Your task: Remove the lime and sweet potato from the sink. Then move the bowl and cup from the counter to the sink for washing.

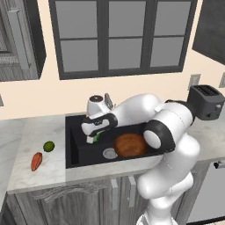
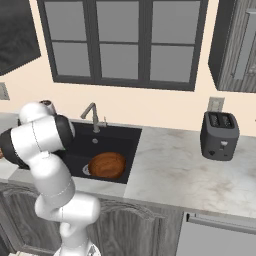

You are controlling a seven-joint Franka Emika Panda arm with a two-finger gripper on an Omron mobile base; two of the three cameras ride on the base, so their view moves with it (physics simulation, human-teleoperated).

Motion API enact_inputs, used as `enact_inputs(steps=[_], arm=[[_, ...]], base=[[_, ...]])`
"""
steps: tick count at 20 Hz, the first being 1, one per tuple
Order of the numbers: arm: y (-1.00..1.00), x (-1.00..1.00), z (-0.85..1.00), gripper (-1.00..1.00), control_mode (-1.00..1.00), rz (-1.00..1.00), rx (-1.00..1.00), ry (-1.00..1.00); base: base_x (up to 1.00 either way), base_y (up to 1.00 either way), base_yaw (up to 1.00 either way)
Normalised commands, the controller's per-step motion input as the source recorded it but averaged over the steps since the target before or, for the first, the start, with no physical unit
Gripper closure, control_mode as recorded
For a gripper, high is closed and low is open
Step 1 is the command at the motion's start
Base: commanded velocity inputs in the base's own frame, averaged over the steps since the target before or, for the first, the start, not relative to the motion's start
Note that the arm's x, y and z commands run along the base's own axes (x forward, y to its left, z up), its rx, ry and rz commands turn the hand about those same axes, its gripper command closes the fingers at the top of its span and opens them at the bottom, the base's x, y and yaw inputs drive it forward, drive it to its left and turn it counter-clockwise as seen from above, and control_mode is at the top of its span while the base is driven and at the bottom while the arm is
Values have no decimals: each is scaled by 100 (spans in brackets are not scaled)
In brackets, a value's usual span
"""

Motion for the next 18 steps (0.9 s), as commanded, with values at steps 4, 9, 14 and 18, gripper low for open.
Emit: enact_inputs(steps=[4, 9, 14, 18], arm=[[1, 16, -16, 100, -100, -3, -1, 0], [0, 14, -11, 100, -100, -1, 0, 0], [1, 12, -17, 100, -100, -1, 0, 0], [0, 8, -18, 100, -100, -2, -1, 0]], base=[[0, 0, 0], [0, 0, 0], [0, 0, 0], [0, 0, 0]])
